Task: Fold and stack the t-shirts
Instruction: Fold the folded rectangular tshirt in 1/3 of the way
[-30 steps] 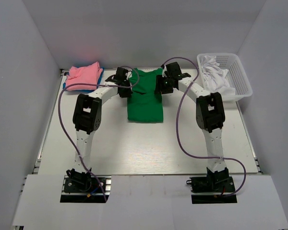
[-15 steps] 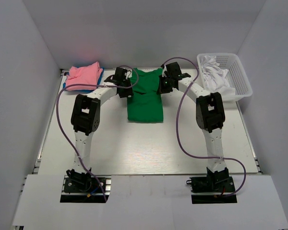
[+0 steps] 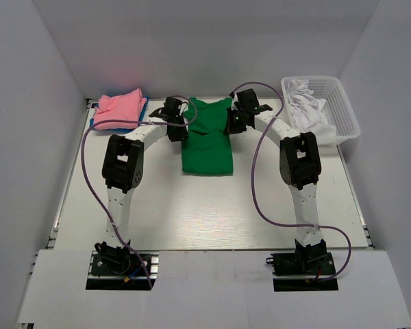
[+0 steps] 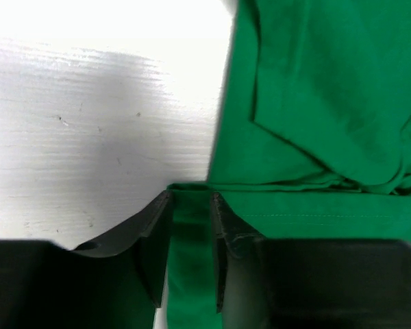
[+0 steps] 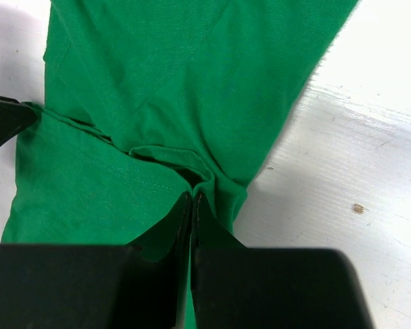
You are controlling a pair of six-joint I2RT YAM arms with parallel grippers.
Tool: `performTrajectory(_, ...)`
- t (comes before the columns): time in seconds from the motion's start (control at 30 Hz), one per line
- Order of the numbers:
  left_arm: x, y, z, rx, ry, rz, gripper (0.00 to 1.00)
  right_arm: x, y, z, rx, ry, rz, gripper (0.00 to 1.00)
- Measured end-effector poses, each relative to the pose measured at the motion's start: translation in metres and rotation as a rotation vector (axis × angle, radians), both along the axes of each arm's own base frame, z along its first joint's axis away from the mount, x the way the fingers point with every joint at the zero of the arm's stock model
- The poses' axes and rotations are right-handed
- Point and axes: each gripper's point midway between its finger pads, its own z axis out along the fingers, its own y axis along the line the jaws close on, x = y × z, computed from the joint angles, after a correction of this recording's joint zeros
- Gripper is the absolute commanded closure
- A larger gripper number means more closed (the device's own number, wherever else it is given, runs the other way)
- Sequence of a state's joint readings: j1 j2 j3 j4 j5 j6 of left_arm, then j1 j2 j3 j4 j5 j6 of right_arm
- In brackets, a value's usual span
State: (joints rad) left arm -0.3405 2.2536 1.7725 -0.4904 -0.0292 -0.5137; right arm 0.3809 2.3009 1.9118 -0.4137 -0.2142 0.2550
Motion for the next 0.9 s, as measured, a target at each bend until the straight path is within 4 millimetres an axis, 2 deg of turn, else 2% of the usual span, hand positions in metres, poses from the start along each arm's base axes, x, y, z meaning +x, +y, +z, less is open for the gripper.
performTrajectory(0.1,-0.003,0.001,-0.003,0.003,0.011,0.002,0.72,-0.001,0.000,-0.001,0.000,0.003,0.001,1.00)
performTrajectory(0.17,-0.004,0.001,-0.007,0.004,0.020,0.002,0.73,-0.001,0.000,-0.002,0.000,0.005,0.001,1.00)
performTrajectory(0.23,-0.004,0.001,-0.009,0.003,0.023,0.001,0.80,-0.002,0.000,-0.002,-0.001,0.006,0.001,1.00)
performTrajectory(0.27,-0.004,0.001,-0.009,0.001,0.024,0.004,0.95,-0.002,0.000,-0.002,-0.001,0.006,0.001,1.00)
performTrajectory(0.3,-0.004,0.000,-0.009,-0.003,0.026,0.005,1.00,-0.002,0.000,-0.002,-0.001,0.006,0.001,1.00)
performTrajectory(0.53,-0.006,-0.002,-0.010,-0.024,0.008,-0.003,1.00,-0.002,0.000,-0.002,0.000,0.007,0.001,1.00)
performTrajectory(0.67,-0.015,0.001,-0.005,-0.030,0.003,0.002,1.00,-0.003,-0.001,0.004,0.002,0.000,0.001,1.00)
performTrajectory(0.77,-0.017,0.001,0.012,-0.043,-0.031,0.003,1.00,-0.008,-0.003,0.016,0.012,-0.022,0.002,1.00)
performTrajectory(0.9,-0.013,-0.002,0.049,-0.084,-0.117,-0.002,1.00,-0.016,-0.005,0.037,0.027,-0.055,0.003,1.00)
